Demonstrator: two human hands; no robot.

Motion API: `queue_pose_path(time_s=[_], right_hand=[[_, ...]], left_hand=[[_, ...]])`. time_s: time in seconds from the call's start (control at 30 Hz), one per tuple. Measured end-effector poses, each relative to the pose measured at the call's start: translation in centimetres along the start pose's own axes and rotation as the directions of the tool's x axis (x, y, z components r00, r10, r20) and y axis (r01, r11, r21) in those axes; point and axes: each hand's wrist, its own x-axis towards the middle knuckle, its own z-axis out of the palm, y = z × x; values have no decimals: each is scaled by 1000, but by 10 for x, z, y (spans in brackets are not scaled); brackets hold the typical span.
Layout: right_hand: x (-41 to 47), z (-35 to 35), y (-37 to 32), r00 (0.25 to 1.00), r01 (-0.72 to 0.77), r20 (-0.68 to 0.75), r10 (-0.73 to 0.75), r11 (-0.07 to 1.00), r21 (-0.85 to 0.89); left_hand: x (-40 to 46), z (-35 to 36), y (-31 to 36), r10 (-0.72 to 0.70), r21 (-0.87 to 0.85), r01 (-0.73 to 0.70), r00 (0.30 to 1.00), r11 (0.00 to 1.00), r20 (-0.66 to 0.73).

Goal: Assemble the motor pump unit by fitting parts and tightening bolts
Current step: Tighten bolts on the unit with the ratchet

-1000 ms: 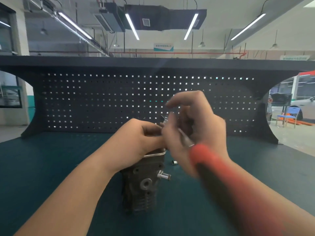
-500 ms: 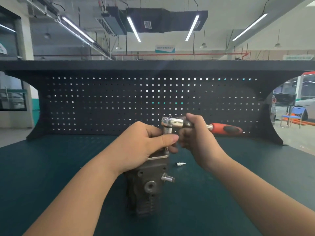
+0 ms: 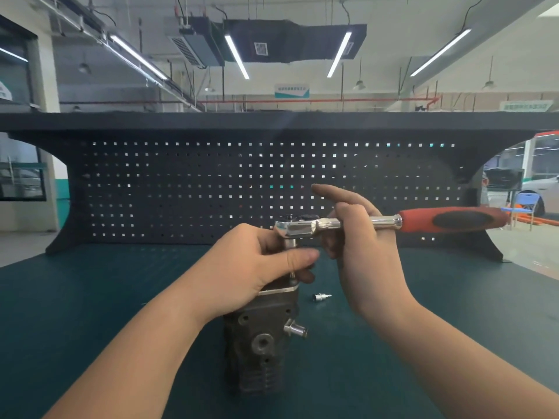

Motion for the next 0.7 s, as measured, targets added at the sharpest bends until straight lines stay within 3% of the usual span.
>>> queue_pose_path(time_s=[0.13, 0.27, 0.33, 0.47, 0.57, 0.7], right_hand=[[-1, 1, -1, 998, 9, 60, -10, 1000, 26], [3, 2, -1, 978, -197, 99, 182, 963, 185], [7, 2, -1, 933, -360, 131, 336, 883, 300], [15, -2, -8, 752, -627, 226, 619, 566, 536], [21, -5, -6, 708, -639, 231, 667, 467, 611], [21, -8, -4, 691, -675, 307, 654, 431, 599]], left_hand=[[0, -1, -1, 9, -5, -9, 1000, 1000, 13], [-1, -2, -2, 11, -32, -11, 1000, 999, -14], [-1, -2, -2, 6, -17, -6, 1000, 1000, -17], [-1, -4, -2, -29, 102, 30, 999, 994, -19], [0, -5, -2, -43, 168, 45, 999, 985, -17], [-1, -3, 1, -44, 115, 44, 999, 992, -1]])
